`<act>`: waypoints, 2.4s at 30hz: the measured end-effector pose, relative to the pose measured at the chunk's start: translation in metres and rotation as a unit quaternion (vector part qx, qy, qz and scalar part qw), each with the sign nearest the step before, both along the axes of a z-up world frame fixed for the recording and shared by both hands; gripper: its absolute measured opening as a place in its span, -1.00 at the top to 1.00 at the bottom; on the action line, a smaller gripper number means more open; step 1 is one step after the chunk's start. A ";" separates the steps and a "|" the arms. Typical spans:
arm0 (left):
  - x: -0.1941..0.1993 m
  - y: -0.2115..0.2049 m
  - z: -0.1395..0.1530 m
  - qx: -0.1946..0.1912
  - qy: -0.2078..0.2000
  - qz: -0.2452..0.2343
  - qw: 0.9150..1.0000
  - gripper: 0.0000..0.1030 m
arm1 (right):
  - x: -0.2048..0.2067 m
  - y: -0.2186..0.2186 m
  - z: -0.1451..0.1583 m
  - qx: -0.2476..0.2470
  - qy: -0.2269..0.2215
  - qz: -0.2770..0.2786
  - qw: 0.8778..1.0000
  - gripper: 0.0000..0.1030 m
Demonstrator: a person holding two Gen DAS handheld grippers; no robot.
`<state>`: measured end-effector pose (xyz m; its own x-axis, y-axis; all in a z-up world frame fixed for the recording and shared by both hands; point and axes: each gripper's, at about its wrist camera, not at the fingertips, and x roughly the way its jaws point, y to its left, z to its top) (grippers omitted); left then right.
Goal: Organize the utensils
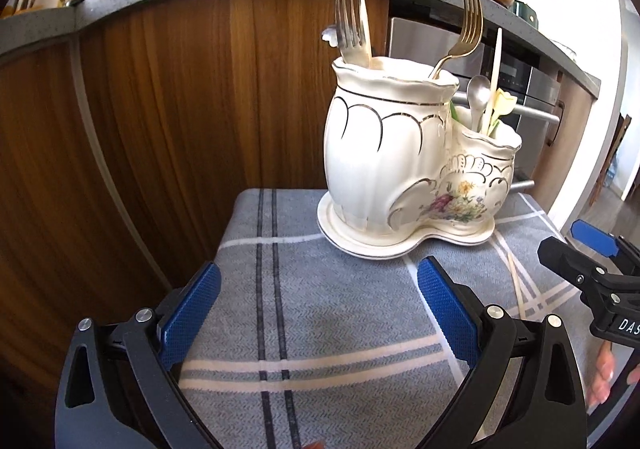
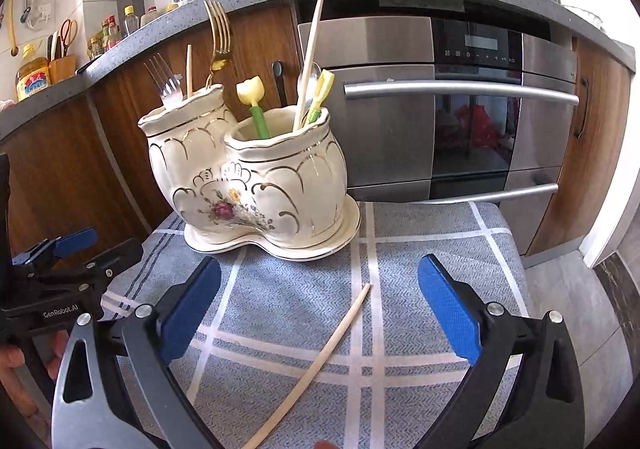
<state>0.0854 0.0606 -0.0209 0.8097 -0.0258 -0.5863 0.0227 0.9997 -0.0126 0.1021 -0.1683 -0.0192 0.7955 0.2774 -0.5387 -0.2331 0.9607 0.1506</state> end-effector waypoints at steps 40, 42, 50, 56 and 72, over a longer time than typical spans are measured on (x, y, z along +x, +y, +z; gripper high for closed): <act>-0.004 -0.006 0.001 0.024 -0.008 -0.004 1.000 -0.90 | -0.003 0.000 0.001 -0.008 -0.006 -0.006 1.000 -0.89; -0.004 -0.006 0.001 0.024 -0.008 -0.005 1.000 -0.90 | -0.003 0.000 0.002 -0.008 -0.005 -0.006 1.000 -0.89; -0.004 -0.006 0.002 0.024 -0.008 -0.005 1.000 -0.90 | -0.003 0.001 0.001 -0.010 -0.005 -0.006 1.000 -0.89; -0.005 -0.008 0.002 0.028 -0.011 -0.009 1.000 -0.90 | -0.003 0.001 0.001 -0.010 -0.006 -0.006 1.000 -0.89; -0.007 -0.011 0.004 0.028 -0.017 -0.024 0.999 -0.90 | -0.004 0.000 0.000 -0.011 -0.005 -0.009 1.000 -0.89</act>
